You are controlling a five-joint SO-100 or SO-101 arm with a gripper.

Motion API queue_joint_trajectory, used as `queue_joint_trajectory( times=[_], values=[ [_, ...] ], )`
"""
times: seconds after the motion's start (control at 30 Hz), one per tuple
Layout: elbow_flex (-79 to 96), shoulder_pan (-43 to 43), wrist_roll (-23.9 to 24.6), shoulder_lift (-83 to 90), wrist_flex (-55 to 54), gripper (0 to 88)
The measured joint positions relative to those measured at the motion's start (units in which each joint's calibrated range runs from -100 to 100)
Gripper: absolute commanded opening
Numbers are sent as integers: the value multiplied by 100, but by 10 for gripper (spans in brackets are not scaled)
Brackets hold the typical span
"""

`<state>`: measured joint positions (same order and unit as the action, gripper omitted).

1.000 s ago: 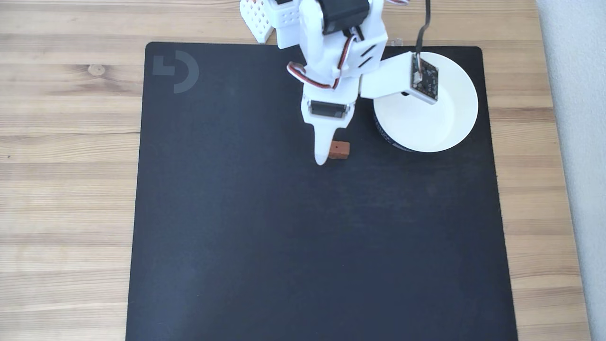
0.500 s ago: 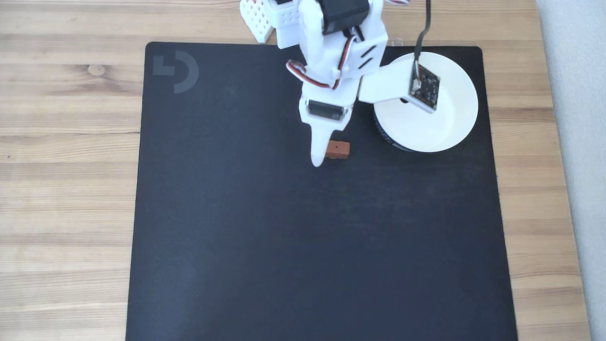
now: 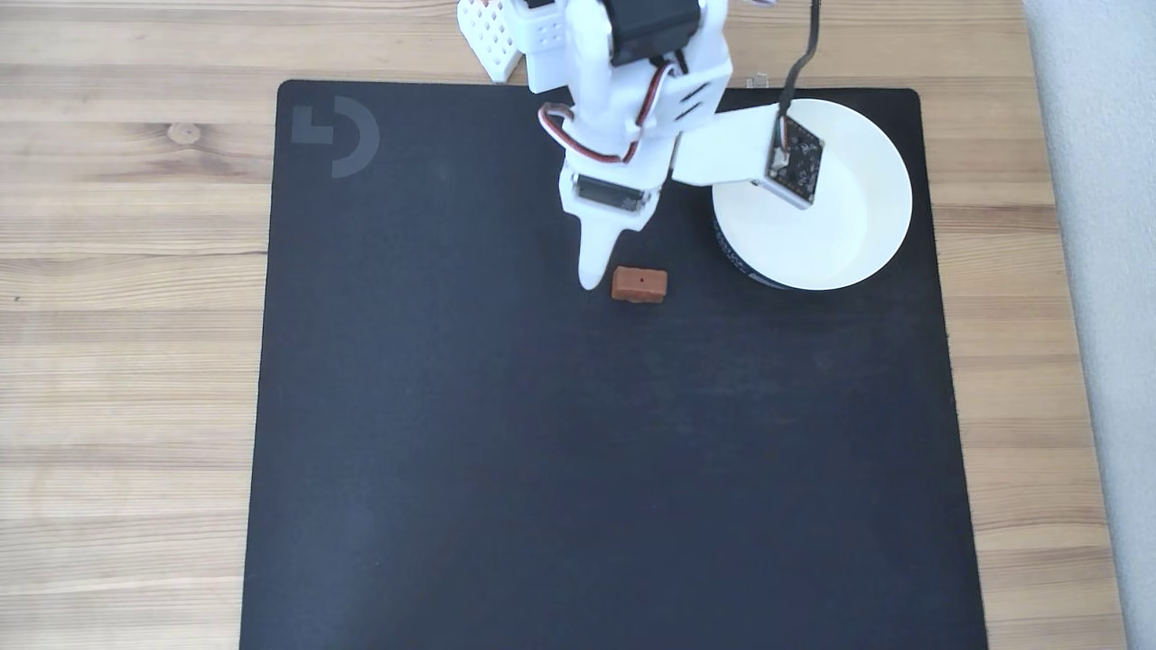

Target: Pick up the toy and place it on the plate

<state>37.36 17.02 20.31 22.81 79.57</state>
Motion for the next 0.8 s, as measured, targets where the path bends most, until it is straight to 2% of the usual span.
queue_joint_trajectory(
  times=[0.53, 0.8],
  values=[
    [0, -166, -10, 0, -17, 352],
    [66, -183, -232, -600, -718, 352]
  ],
)
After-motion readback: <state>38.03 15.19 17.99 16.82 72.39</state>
